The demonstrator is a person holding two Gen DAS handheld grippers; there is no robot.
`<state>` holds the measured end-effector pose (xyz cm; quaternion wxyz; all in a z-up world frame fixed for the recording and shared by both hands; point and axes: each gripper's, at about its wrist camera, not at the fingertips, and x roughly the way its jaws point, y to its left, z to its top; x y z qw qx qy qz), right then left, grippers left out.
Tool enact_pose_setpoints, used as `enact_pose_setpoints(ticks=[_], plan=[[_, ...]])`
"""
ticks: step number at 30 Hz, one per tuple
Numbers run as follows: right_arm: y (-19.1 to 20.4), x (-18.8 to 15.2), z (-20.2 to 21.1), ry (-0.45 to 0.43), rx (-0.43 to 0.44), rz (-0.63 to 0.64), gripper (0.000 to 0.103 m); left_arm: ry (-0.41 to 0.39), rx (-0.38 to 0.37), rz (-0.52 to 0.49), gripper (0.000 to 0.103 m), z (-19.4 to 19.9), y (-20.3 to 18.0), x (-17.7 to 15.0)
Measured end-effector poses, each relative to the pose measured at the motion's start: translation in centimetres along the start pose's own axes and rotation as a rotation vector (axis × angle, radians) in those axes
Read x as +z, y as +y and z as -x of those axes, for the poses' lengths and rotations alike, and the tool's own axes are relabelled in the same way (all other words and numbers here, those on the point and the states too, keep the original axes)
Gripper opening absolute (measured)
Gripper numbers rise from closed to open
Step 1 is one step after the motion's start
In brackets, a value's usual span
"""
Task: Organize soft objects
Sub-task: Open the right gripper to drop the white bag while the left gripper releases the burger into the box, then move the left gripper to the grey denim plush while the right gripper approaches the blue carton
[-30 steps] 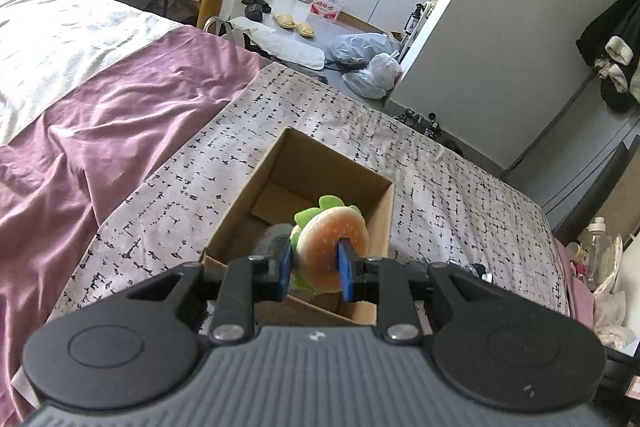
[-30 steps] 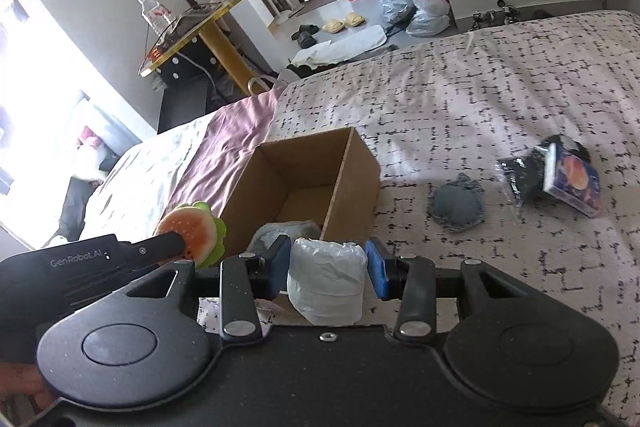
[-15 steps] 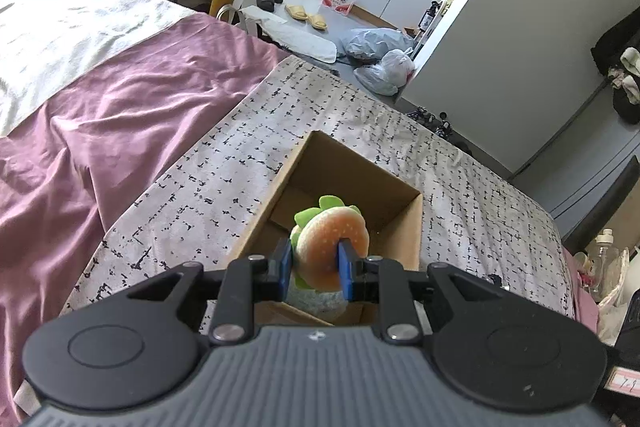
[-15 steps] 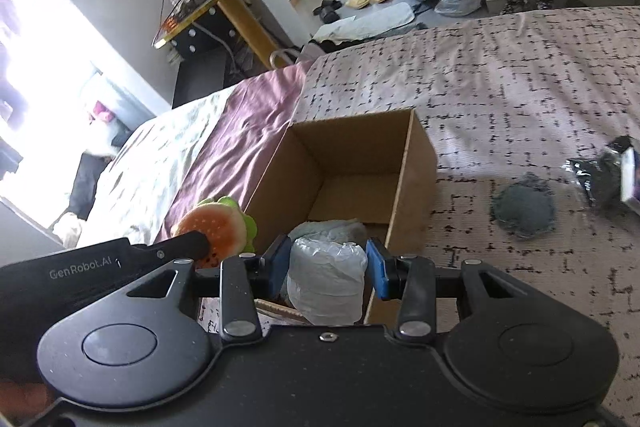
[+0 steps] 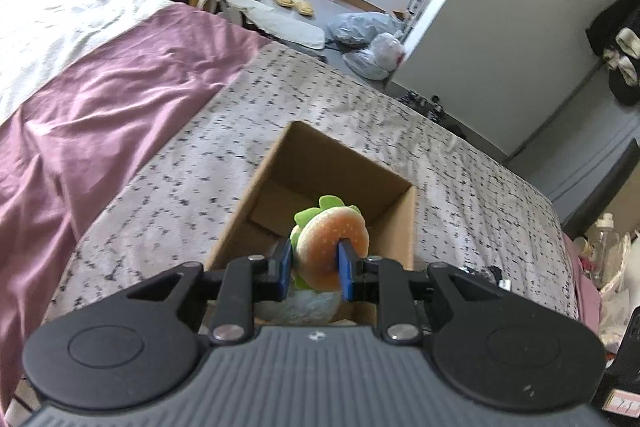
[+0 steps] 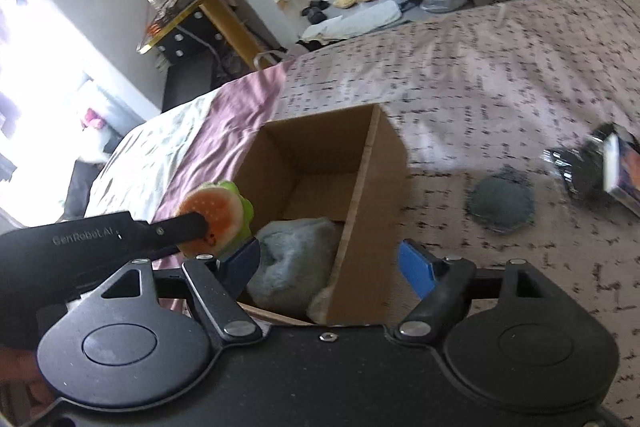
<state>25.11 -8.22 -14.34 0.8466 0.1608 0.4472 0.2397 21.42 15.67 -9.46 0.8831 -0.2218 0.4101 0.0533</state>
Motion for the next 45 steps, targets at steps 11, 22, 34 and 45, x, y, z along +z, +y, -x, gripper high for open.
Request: enact_pose_setpoints(ticks=[11,22,34,45], plan=[[-3.4,-0.3,2.4,-0.017,-0.055,-0.043,0.076,0.042,-0.002,-0.042,0.025,-2.0,-3.6,-0.6],[-4.7,-0.3,3.6,-0.032,-0.045,-0.048,0.076,0.039,0.033,-0.045,0.032,-0.6,-4.4,-1.4],[-5.2,-0.2,6.2,-0.082,-0.011,0.013,0.095,0.003,0.115,-0.061,0.079,1.9,-5.7,-2.9],[-6.8,-0.1,9.3,-0.121,0.006,0.045,0.103,-0.026,0.123,-0.093,0.095,4.1,-8.2,-4.4]])
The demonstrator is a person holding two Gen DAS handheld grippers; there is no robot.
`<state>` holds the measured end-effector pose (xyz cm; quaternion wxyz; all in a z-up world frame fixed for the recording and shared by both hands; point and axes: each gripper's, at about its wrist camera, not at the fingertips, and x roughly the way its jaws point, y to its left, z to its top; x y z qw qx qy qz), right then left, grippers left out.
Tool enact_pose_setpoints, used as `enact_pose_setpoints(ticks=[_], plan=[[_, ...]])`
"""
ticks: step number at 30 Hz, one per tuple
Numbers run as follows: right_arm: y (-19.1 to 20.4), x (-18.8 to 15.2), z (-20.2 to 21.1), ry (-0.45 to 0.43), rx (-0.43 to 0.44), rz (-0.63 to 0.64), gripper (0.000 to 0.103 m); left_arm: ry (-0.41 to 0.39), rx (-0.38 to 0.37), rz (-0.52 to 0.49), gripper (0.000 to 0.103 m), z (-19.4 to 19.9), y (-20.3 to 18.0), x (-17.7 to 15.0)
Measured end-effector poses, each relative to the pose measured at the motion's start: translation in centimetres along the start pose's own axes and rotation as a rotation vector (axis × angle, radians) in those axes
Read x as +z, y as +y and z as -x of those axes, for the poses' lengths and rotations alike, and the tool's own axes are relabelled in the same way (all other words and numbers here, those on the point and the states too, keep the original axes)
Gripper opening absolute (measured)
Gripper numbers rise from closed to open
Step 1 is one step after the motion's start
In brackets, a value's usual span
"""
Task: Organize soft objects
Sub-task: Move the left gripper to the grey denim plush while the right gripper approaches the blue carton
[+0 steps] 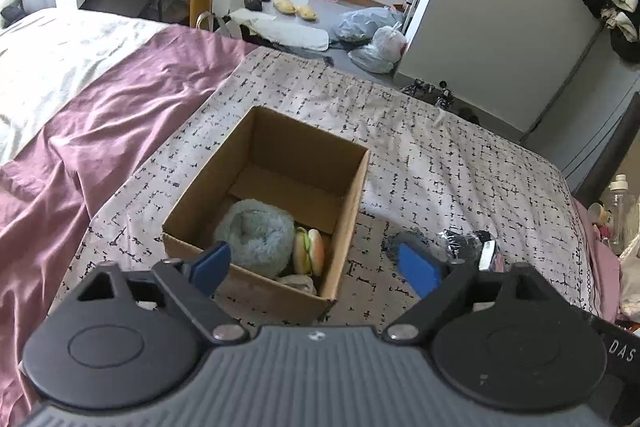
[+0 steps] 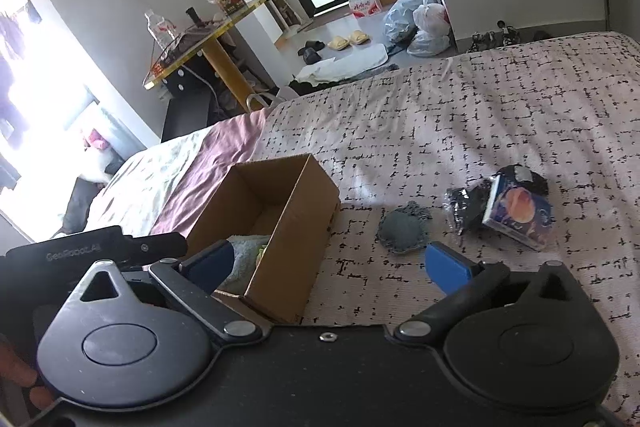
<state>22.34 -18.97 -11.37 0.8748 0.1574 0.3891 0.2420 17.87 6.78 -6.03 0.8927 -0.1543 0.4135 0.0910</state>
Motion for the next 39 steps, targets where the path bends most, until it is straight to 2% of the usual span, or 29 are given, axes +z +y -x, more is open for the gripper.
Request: enact_pose_setpoints(ticks=[3,14,20,33,35,39], plan=[[-0.5,0.0,0.8,-0.012,0.002,-0.002,0.103,-0.015,-0.009,-0.004,0.103,0.7,-0.7,-0.3],[-2.5,0.6,3.5,-0.052,-0.001,0.009,0.103,-0.067,-0.029,-0.029,0.103,2.6,-3.7,-1.2],[-3.7,1.5,4.8,-0.087,-0.009,0.011,0.103,-0.066,-0.054,-0.049,0.103,3.2,-5.3,-1.5],[-6.6,2.9,6.7,-0.121,-0.012,-0.006,0.103,-0.07,-0.033,-0.063,0.103,3.7,-8.1,-2.0],[-7.2,3.0,7.2,-0.133,-0.015,-0.01,0.103,-0.065,-0.007,-0.059,0.103,3.6,-8.6,-2.0],[-8.7,3.2,8.0,-0.154,-0.026,-0.029,0.103,-0.067,-0.018,-0.057,0.103,3.7,-9.6,-1.8]])
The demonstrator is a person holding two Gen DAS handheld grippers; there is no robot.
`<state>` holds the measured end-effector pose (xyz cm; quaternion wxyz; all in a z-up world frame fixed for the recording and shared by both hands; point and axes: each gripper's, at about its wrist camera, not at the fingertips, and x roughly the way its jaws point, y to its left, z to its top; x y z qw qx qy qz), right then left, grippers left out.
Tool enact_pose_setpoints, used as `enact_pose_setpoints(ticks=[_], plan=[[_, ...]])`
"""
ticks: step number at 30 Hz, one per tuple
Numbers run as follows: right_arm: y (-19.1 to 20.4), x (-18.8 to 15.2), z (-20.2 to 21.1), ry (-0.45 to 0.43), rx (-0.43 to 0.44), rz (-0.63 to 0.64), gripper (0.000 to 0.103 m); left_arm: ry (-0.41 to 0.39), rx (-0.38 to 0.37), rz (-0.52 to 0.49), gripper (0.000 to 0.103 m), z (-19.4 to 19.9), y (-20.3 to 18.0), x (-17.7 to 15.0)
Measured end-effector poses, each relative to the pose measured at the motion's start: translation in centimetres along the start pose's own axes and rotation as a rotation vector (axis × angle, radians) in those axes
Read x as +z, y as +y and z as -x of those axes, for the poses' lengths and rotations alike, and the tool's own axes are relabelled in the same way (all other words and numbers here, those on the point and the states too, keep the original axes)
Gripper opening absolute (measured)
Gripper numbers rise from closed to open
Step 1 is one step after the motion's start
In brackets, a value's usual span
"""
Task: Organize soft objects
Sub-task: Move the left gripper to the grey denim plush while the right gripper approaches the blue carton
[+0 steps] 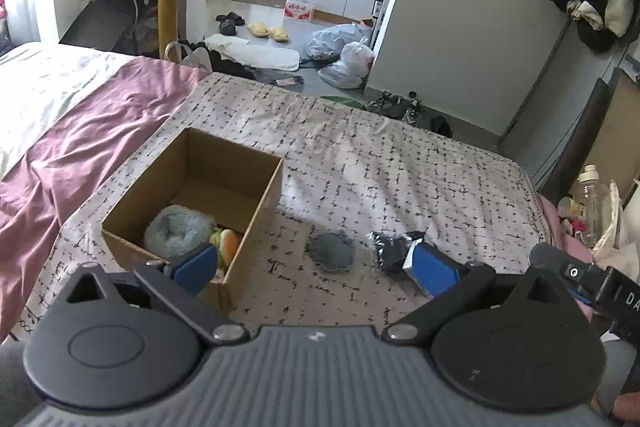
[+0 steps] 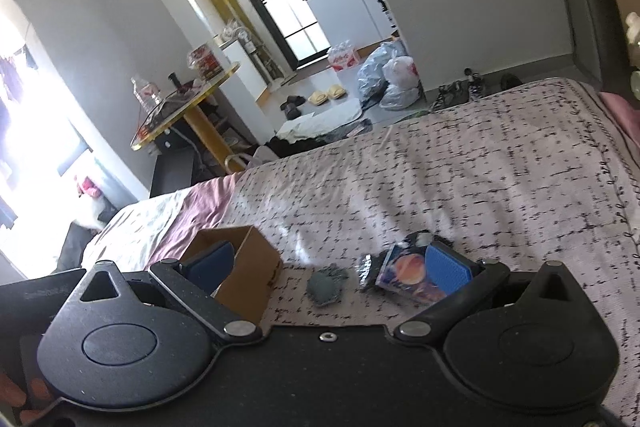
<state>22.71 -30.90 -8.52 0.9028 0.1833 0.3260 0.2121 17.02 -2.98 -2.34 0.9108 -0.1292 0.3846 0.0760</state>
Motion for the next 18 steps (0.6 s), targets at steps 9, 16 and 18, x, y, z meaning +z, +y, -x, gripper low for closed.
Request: enact_pose_setpoints(ticks=[9,16,18], plan=[[-2.8,1.1,0.3,-0.002,-0.066,-0.075,0.103,-0.003,-0.024,0.009,0.103,-0.9,-1.7,0.3],[-3.8,1.8,-1.1,0.023,-0.097,-0.141,0.103,-0.003,-0.053,-0.013,0.102,-2.2,-3.0,0.4],[-3.8,2.0,-1.9,0.036,-0.098,-0.162,0.103,0.01,-0.062,-0.002,0.102,-2.9,-3.1,0.4]])
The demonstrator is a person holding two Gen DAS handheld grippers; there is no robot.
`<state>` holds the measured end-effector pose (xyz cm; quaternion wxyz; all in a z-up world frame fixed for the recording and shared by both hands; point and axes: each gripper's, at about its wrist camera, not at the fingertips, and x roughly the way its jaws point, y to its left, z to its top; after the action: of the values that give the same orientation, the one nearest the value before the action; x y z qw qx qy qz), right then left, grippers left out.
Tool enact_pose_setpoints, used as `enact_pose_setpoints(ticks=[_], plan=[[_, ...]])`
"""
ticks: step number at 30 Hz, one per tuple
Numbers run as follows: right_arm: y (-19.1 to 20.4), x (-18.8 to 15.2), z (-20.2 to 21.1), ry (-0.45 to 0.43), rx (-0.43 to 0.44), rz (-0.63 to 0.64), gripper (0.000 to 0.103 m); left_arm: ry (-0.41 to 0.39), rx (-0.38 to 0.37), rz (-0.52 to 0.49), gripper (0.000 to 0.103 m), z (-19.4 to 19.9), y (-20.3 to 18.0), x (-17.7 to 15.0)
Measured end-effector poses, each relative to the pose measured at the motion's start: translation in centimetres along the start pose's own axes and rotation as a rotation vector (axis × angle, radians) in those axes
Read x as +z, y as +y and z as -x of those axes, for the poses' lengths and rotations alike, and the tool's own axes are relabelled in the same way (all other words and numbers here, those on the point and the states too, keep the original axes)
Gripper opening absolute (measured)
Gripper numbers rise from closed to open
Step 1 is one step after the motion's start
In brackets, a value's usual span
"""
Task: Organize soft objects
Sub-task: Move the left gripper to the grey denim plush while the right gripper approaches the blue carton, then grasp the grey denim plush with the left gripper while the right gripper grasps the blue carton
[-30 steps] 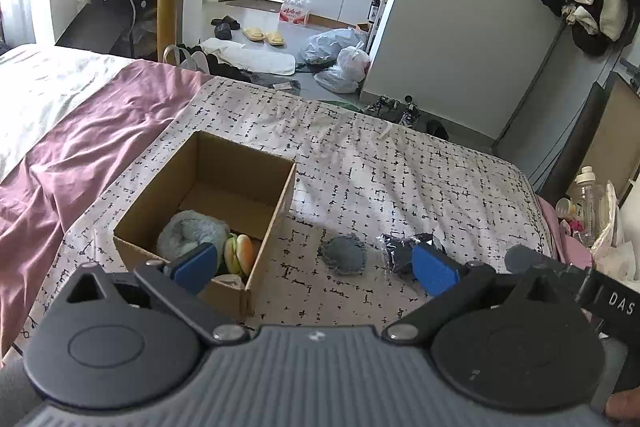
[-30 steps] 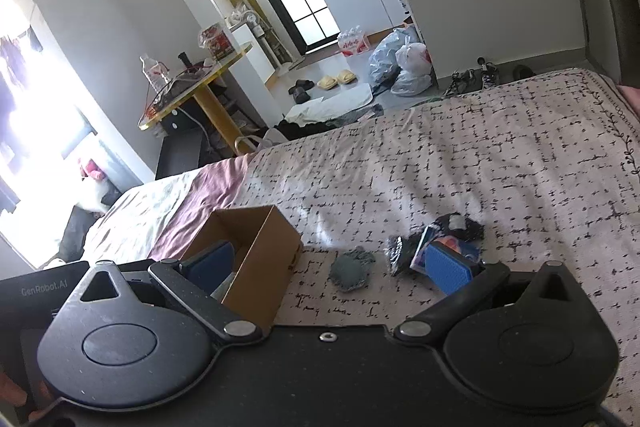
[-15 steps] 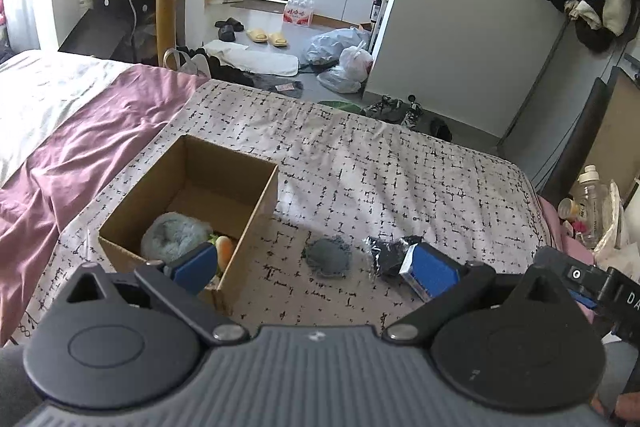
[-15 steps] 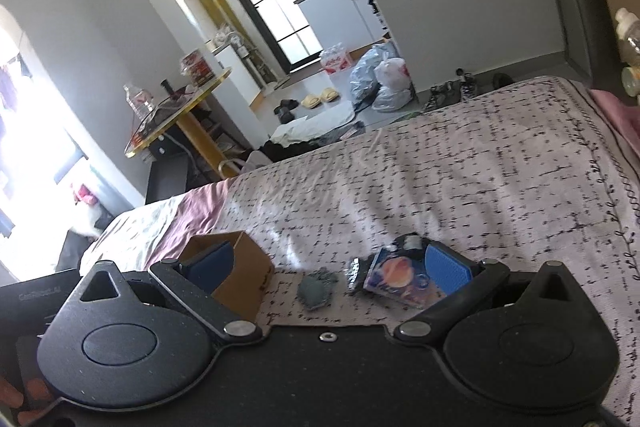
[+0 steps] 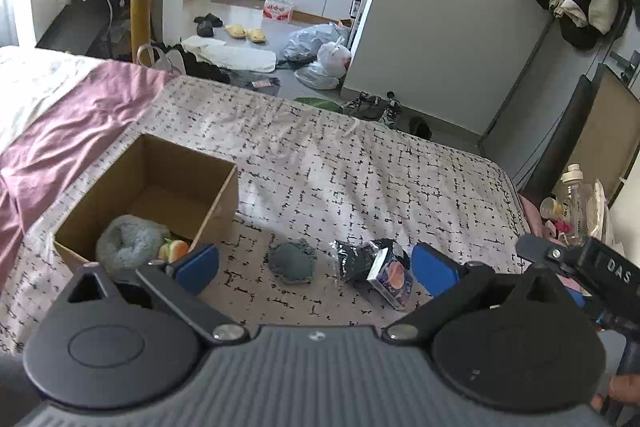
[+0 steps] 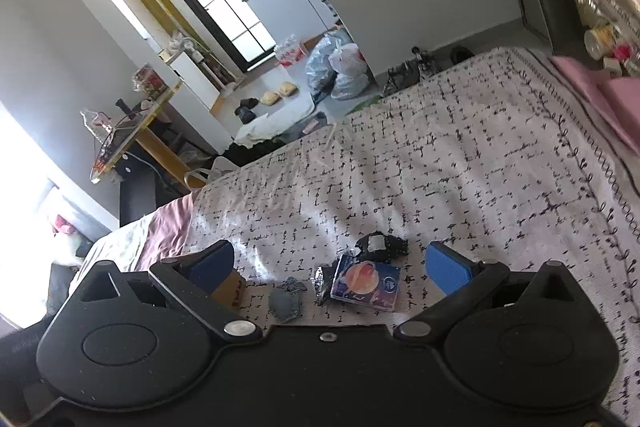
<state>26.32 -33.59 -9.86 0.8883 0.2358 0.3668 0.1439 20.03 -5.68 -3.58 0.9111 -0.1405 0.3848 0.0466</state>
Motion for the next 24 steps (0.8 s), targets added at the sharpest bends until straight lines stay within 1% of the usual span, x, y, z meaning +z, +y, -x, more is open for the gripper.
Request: enact_pose_setpoints(ticks=[3,8,10,11,13,16,18,20,21,24], plan=[[0.1,0.2,-1.6,0.024,-0.011,-0.038,0.103,0.017,-0.011,0.035,0.1,-1.2,0.2,0.0],[-0.1,0.2,-4.4,0.056,-0.026,-0.067,0.103,0.026,0.005,0.061,0.099,-3.4,0.4,0.0],[-0.6,-0.2,-5.4,0.057,-0.002,-0.081,0.103,0.033,0.013,0.066,0.099,-4.5,0.5,-0.1],[-1.2,-0.7,-6.1,0.068,0.023,-0.099,0.103,0.039,0.016,0.071,0.099,-5.1,0.6,-0.1],[-2.2,-1.4,-7.7,0.107,0.045,-0.14,0.103,0.052,0.023,0.08,0.098,-6.4,0.8,-0.3],[-3.3,-1.9,-9.8,0.16,0.019,-0.17,0.103,0.07,0.032,0.095,0.096,-8.6,1.0,-0.4],[-4.0,-2.1,-10.8,0.183,0.025,-0.21,0.103,0.085,0.042,0.102,0.096,-10.1,1.1,-0.7],[-4.2,-2.2,-11.5,0.185,0.027,-0.223,0.103,0.103,0.052,0.103,0.093,-11.7,1.0,-1.0],[-4.2,-2.3,-11.9,0.187,0.021,-0.22,0.103,0.113,0.061,0.101,0.09,-12.5,0.9,-1.2],[-4.3,-2.8,-13.1,0.22,0.014,-0.207,0.103,0.148,0.074,0.11,0.083,-14.6,0.8,-1.8]])
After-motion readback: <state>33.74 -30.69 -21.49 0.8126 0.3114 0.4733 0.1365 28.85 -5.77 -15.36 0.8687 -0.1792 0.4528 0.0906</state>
